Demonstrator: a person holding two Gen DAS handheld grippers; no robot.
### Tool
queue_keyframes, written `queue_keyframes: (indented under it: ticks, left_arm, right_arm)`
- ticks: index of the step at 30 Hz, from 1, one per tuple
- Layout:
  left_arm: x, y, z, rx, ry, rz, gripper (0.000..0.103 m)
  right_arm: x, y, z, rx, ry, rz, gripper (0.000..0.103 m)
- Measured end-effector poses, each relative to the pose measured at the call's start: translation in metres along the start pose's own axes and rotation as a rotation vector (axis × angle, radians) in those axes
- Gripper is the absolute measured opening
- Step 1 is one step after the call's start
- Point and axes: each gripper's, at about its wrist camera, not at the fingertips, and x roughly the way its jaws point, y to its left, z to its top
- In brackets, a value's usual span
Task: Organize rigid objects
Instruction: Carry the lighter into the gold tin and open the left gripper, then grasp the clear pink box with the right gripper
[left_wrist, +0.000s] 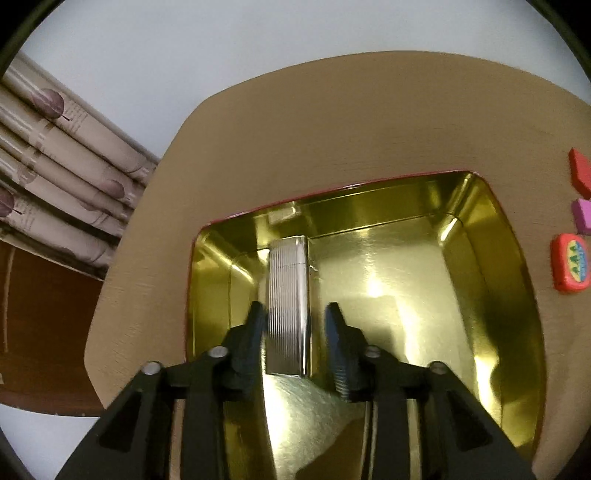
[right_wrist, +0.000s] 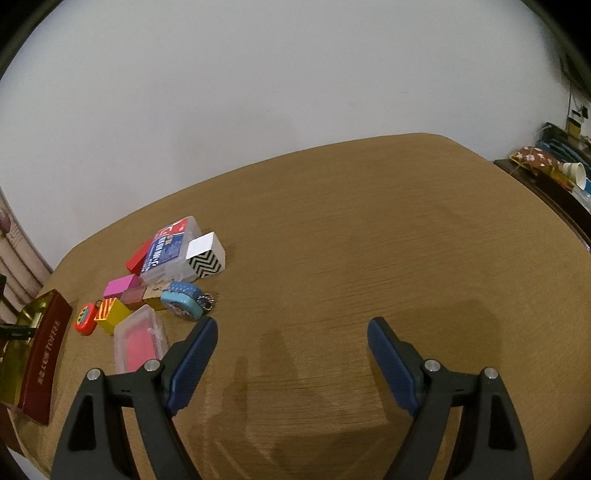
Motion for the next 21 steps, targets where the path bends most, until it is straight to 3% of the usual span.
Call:
queue_keyframes:
  ticks: [1, 3, 6, 9, 10, 12, 15, 16, 21]
  left_arm:
    - [-0.004, 0.004, -0.001, -0.011, -0.017, -0.008, 0.056]
    - [-0.028, 0.003, -0.01, -0.028, -0.056, -0.012, 0.065]
    - [-0.051, 0.014, -0.021, -0.064, -0.126, -0.049, 0.065]
    - [-0.087, 0.025, -0.047, -0.129, -0.193, -0.126, 0.071]
    - [-0.097, 0.027, -0.057, -0.144, -0.203, -0.131, 0.078]
    - [-0.118, 0.03, -0.085, -0.198, -0.23, -0.121, 0.08]
    - [-0.149, 0.032, -0.129, -0.217, -0.31, -0.176, 0.086]
    - [-0.153, 0.034, -0.146, -0.236, -0.312, -0.166, 0.092]
    - [-0.15, 0.039, -0.202, -0.323, -0.266, -0.187, 0.092]
  right_arm:
    - [0.001, 0.002, 0.001, -0.009, 0.011, 0.015, 0.086]
    - [0.0, 0.008, 0.001, -0.043, 0.029, 0.053, 0.086]
    - [-0.014, 0.029, 0.005, -0.132, 0.032, 0.131, 0.086]
    - [-0.016, 0.059, 0.011, -0.235, 0.116, 0.256, 0.086]
    - [-0.014, 0.068, 0.011, -0.275, 0.135, 0.251, 0.086]
    - [-0.009, 0.088, 0.009, -0.365, 0.152, 0.237, 0.086]
    - [0.003, 0.105, 0.007, -0.42, 0.22, 0.263, 0.086]
    - [0.005, 0.109, 0.006, -0.436, 0.225, 0.245, 0.086]
    - [0.022, 0.124, 0.005, -0.471, 0.273, 0.215, 0.086]
